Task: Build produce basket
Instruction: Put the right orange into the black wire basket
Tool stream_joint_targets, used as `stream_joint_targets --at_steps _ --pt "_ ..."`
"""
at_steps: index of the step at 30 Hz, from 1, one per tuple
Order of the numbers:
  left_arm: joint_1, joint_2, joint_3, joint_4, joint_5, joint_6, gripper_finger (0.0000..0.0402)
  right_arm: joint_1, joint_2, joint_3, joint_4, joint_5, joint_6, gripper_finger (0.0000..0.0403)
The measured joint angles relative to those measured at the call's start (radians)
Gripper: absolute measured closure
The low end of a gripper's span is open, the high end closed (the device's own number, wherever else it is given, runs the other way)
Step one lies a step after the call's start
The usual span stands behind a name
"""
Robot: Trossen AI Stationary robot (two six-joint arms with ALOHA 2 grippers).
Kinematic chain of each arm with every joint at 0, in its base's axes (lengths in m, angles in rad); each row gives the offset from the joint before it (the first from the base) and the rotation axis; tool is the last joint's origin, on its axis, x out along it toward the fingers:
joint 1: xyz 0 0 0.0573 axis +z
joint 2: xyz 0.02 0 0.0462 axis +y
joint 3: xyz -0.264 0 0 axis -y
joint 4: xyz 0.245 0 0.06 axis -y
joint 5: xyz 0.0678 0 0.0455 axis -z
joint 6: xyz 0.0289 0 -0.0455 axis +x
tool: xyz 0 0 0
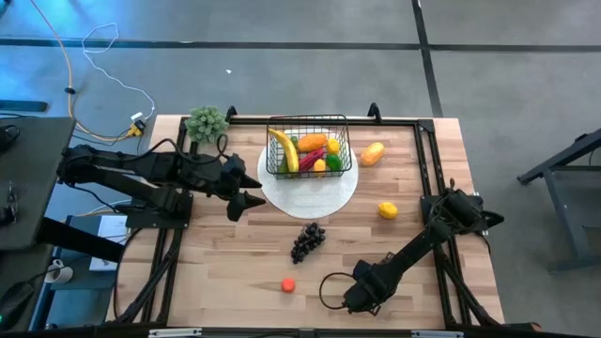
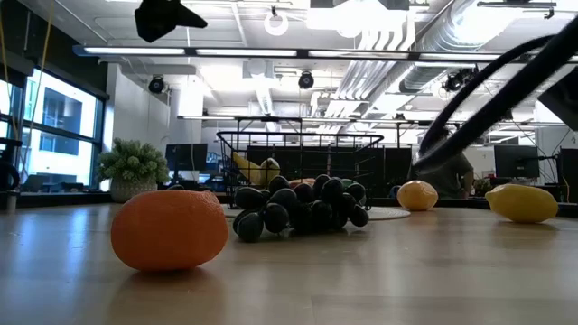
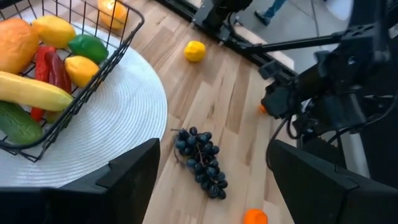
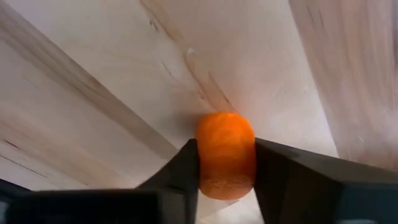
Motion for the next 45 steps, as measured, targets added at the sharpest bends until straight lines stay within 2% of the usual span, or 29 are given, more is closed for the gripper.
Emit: stream_joint_targets --at_steps 2,14,28,34,39,45 --pt "0.0 0.019 0.0 -0.002 0.0 0.0 0.011 -0.003 -0.007 0.0 -0.004 0.01 -0.02 0.034" --pt "0.0 0.169 0.0 0.008 0.0 -0.034 0.011 -0.123 -0.15 0.0 -0.008 0.135 -0.032 0.0341" --pt "0.001 0.346 0.0 0.089 -0.016 -0.051 0.011 -0.413 -0.397 0.0 0.026 0.386 -0.134 0.0341" --pt "0.002 0.392 0.0 0.122 -0.019 -0.052 0.011 -0.551 -0.476 0.0 0.091 0.485 -0.244 0.0341" --pt "0.002 0.412 0.0 0.142 -0.014 -0.049 0.011 -0.672 -0.501 0.0 0.207 0.555 -0.398 0.0341" --pt "0.002 0.412 0.0 0.175 -0.043 -0.026 0.011 -0.815 -0.488 0.0 0.363 0.563 -0.645 0.0341"
